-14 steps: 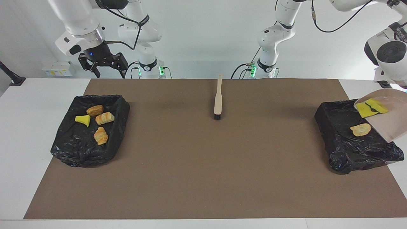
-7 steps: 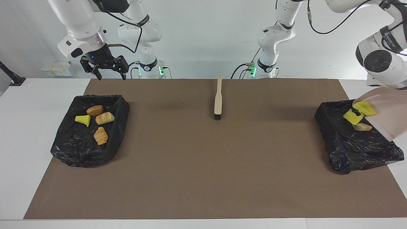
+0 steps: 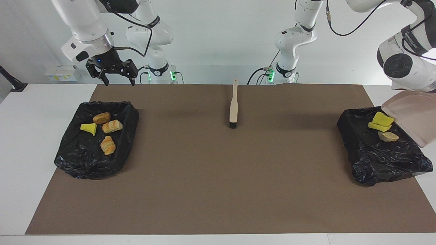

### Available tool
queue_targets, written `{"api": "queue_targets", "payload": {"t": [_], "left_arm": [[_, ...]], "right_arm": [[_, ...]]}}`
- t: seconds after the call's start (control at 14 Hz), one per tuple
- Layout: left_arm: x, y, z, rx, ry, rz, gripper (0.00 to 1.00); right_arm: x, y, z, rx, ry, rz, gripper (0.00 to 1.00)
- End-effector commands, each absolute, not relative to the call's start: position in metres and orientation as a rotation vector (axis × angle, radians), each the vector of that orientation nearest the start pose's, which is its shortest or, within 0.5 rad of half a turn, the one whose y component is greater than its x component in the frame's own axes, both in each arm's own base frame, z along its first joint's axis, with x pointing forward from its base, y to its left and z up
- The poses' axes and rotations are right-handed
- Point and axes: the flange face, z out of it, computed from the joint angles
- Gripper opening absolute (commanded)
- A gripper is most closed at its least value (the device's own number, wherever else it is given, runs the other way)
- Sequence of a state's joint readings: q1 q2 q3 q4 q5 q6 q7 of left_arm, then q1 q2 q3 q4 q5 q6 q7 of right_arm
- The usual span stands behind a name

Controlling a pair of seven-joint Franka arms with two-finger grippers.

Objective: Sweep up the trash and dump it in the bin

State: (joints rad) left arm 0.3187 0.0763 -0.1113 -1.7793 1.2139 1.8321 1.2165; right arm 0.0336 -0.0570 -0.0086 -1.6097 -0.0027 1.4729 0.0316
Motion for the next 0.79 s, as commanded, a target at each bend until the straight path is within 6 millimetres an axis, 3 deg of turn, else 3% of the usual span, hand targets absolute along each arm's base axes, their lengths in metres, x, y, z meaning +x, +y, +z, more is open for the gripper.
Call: {"api": "queue_targets", "payload": {"t": [0.0, 0.36, 0.5, 0.72], "left_arm": [[0.565, 0.195, 0.578, -1.644, 1.292, 0.894, 0.00], [0.553, 0.183, 0.590, -1.873, 1.290, 0.770, 0.00], [0.552, 0.160, 0.580, -1.968, 1.335, 0.736, 0.00], [0.545, 0.151, 0.564, -2.209, 1.333, 0.601, 0.00]], "right_arm": [[0.522, 0.012, 0.630, -3.123, 0.044, 0.099, 1.00], [0.522, 0.011, 0.630, -3.124, 0.051, 0.099, 1.00], [0.523, 0.011, 0.630, -3.124, 0.047, 0.102, 1.00], [0.522, 0.012, 0.630, -3.123, 0.044, 0.099, 1.00]]}}
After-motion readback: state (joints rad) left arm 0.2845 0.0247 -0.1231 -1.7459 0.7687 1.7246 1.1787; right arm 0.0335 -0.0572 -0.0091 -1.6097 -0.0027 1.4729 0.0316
